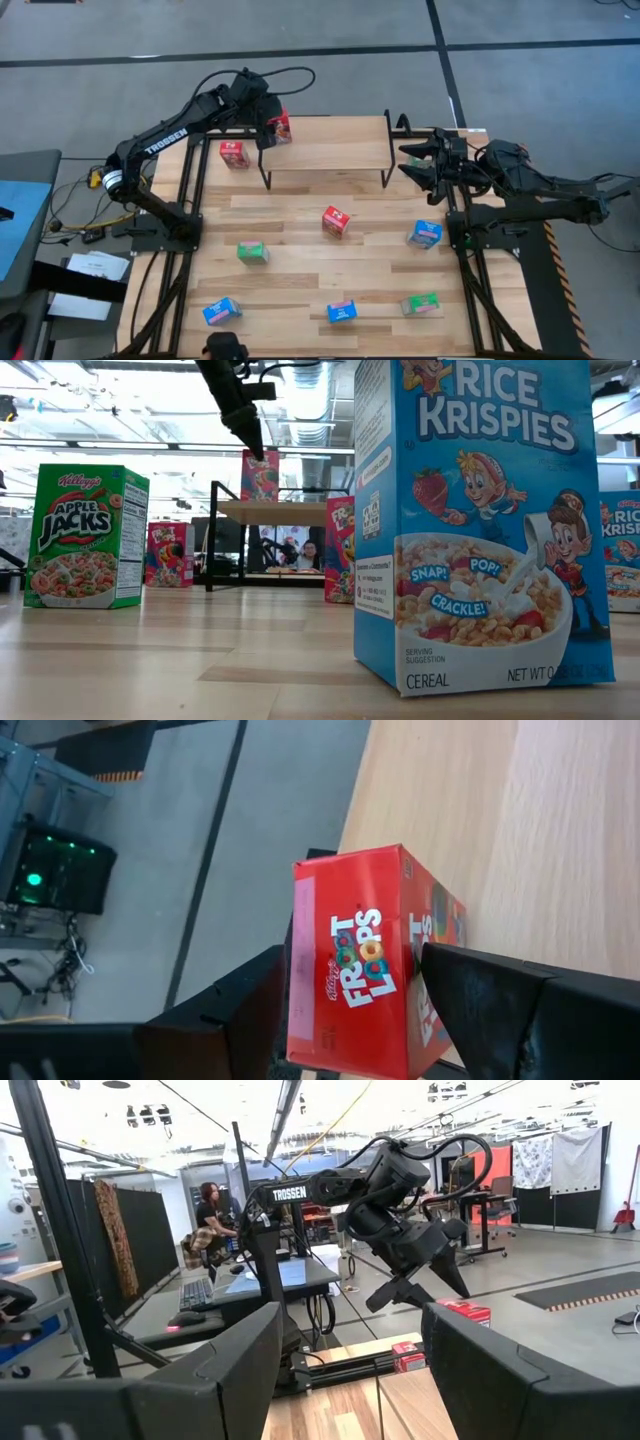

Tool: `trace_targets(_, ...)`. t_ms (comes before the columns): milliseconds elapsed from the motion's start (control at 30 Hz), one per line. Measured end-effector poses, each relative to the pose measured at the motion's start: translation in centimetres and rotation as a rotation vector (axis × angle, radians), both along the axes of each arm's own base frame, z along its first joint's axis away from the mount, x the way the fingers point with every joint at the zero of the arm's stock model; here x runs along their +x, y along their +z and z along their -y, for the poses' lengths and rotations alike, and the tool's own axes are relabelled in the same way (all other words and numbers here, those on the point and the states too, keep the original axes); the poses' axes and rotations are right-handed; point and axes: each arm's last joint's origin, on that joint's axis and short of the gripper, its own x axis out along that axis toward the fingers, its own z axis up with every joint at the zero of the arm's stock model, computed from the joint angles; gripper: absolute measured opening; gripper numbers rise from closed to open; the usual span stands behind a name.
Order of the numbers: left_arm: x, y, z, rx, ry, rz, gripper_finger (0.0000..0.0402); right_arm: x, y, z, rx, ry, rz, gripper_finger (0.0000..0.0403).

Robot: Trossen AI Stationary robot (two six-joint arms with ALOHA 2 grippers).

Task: Stack cereal on shelf
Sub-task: Put the middle left red cereal box on the shelf

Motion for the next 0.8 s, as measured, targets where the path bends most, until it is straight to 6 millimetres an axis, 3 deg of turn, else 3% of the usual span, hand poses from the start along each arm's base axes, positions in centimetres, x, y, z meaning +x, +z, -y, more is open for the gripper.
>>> trace_targets(433,-0.2,0.9,1.4,0.001,-0.008,0.019,0.0224,0.0,0.0,0.0,-0.003,0.0,0.0,0.0265)
trace_targets(800,-1.5,5.1,2.4,-0.024,0.067,0.083,0.0224,0.0,0.0,0.0,-0.002,0.0,0.0,0.0265)
